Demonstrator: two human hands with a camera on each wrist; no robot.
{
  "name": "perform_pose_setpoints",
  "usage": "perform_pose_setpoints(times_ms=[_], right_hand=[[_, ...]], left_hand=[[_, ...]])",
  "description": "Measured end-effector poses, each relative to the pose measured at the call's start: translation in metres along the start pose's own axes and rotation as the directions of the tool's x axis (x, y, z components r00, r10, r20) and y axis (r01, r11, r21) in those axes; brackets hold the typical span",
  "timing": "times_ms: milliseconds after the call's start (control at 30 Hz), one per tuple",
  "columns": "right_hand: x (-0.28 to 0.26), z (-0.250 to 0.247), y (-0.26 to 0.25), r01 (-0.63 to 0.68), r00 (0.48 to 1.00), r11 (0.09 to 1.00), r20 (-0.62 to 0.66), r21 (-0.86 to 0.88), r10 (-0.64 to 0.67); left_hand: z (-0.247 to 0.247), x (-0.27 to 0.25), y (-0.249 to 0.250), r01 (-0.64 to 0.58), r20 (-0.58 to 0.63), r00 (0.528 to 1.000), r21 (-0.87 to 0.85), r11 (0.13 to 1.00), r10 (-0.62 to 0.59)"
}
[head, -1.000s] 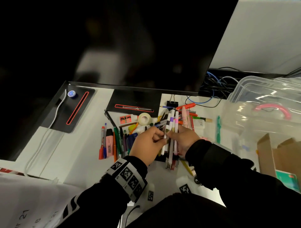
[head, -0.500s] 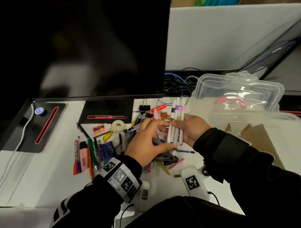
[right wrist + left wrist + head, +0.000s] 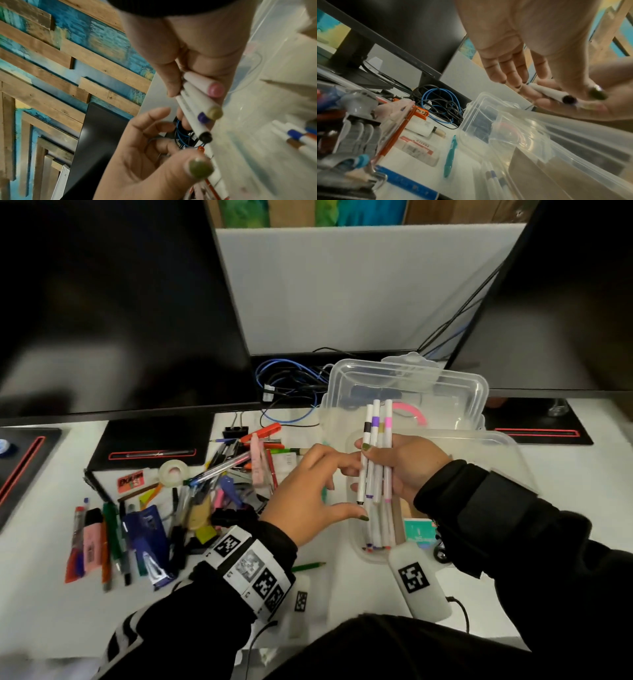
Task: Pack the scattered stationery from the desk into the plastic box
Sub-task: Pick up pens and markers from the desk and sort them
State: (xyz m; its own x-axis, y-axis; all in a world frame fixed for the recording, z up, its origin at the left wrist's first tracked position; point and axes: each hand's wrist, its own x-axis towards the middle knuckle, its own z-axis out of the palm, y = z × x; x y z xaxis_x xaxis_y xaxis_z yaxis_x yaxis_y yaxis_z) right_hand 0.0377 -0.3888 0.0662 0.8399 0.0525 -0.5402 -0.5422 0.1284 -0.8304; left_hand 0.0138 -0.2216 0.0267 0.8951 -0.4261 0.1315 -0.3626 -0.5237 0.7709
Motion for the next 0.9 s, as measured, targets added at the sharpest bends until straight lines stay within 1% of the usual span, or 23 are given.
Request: perform_pose_setpoints(times_ms=[67,133,233,300,367,400,433,533,600,700,767,833,900], right_hand=[[0.003,-0.017,-0.001,-0.030,1.000,0.999,0.001,-0.044,0.030],[0.007,-0.032,0.002,-0.086,0.996,0.991,-0.003,-0.103,0.087],[0.011,-0.047,0.011,-0.204,0.979,0.949,-0.061,-0.240,0.195],[0.018,-0.053,0.017,-0.266,0.964,0.883,-0.131,-0.386,0.233],[0.025,-0.055,0.021,-0.296,0.955,0.780,-0.175,-0.552,0.239],[0.028,-0.055,0.022,-0.307,0.952,0.740,-0.191,-0.599,0.240],[0.029,-0.052,0.023,-0.327,0.945,0.725,-0.205,-0.606,0.255],[0.037,-0.040,0.026,-0.377,0.925,0.738,-0.196,-0.560,0.324],[0.042,-0.030,0.026,-0.404,0.912,0.730,-0.183,-0.551,0.367],[0.049,-0.021,0.026,-0.466,0.875,0.667,-0.187,-0.582,0.447],[0.055,-0.021,0.030,-0.544,0.818,0.626,-0.187,-0.559,0.544],[0.058,-0.020,0.033,-0.615,0.760,0.609,-0.172,-0.501,0.626],[0.060,-0.019,0.036,-0.652,0.727,0.594,-0.166,-0.471,0.666]], left_hand=[[0.004,0.002,-0.003,0.041,0.010,0.999,0.037,0.998,-0.041],[0.008,0.004,-0.009,0.094,0.012,0.995,0.069,0.993,-0.095],[0.009,0.006,-0.017,0.201,-0.014,0.980,0.053,0.978,-0.201],[0.009,0.006,-0.019,0.254,0.015,0.967,0.030,0.967,-0.254],[0.010,0.006,-0.019,0.273,0.081,0.959,0.001,0.962,-0.272],[0.011,0.006,-0.019,0.277,0.113,0.955,-0.009,0.961,-0.274],[0.013,0.005,-0.019,0.277,0.137,0.952,-0.021,0.961,-0.272],[0.015,0.007,-0.023,0.265,0.153,0.956,-0.083,0.961,-0.251],[0.015,0.009,-0.026,0.259,0.172,0.956,-0.120,0.958,-0.237],[0.011,0.011,-0.027,0.252,0.207,0.953,-0.129,0.959,-0.222],[0.009,0.014,-0.028,0.244,0.241,0.948,-0.119,0.963,-0.210],[0.006,0.016,-0.031,0.240,0.282,0.938,-0.113,0.964,-0.201],[0.004,0.018,-0.032,0.233,0.308,0.933,-0.118,0.965,-0.187]])
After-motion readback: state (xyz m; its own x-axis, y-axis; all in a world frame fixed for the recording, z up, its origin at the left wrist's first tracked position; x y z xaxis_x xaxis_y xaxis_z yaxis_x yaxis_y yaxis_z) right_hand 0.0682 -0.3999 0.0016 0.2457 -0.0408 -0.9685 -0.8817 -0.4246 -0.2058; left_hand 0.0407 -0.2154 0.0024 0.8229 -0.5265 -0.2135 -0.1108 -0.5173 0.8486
